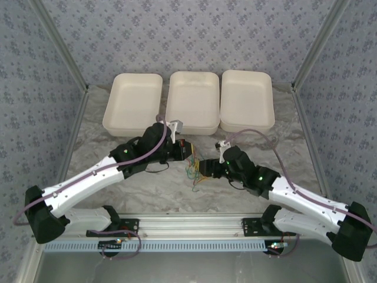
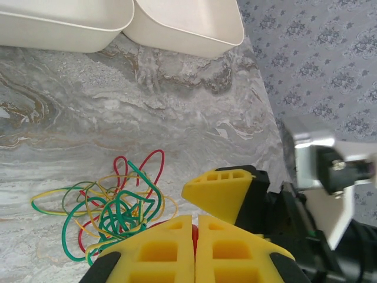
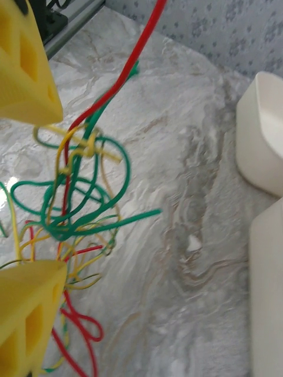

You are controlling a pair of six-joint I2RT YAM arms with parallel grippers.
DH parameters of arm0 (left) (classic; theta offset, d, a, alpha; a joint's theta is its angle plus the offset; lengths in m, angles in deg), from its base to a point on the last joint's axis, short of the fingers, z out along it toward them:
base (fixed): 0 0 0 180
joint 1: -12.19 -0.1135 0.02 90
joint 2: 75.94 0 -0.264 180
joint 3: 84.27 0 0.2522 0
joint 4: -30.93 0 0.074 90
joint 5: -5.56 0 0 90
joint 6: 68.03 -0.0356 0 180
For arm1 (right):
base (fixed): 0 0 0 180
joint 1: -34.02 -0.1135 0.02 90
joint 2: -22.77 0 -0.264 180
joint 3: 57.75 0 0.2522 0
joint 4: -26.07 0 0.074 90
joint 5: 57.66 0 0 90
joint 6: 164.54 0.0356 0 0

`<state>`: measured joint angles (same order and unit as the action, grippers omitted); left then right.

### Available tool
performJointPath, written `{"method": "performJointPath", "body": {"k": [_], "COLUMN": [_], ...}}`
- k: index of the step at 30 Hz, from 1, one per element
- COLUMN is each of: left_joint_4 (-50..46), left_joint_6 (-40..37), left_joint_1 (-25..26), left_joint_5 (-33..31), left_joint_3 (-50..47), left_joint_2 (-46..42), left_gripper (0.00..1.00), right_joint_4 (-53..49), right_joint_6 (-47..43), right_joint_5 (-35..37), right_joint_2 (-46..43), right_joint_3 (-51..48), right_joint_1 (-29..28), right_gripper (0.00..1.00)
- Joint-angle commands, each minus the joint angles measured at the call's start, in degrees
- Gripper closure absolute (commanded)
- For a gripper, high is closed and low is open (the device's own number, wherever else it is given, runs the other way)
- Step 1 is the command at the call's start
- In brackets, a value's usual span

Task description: Untangle the cables

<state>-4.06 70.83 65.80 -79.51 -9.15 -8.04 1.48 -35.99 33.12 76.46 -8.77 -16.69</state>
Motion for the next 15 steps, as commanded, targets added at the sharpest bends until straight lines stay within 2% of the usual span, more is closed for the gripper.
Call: {"method": "performJointPath", "body": {"k": [1,4,8,15], "left_joint_4": [0.1,0.1,0.6,1.4], "left_joint_6": [-0.9,-1.0,-0.6,-0.4], "left_joint_1": [-0.3,-0.3,-0.4,-0.3], "left_joint_5": [1.2,1.4,1.5,1.8], "left_joint_3": [2.4,2.3,1.6,0.7], "left_joint_2": [-1.8,-1.8,-2.4,-2.8], "left_gripper": [1.0,1.0,1.0,1.0], "right_joint_4": [1.6,2.7,7.5,13.1], "right_joint_6": [3.2,4.9,7.5,10.5], "right_joint_5": [0.4,0.6,-5.1,-9.8], "right_joint_2": [-0.5,-0.8,-0.2,6.4], "right_joint_3": [-2.0,-3.9,-5.5,-3.3], "right_joint_1": [-0.1,1.2,5.4,6.3], "right_gripper": [0.33,0.32,0.35,0.42]}}
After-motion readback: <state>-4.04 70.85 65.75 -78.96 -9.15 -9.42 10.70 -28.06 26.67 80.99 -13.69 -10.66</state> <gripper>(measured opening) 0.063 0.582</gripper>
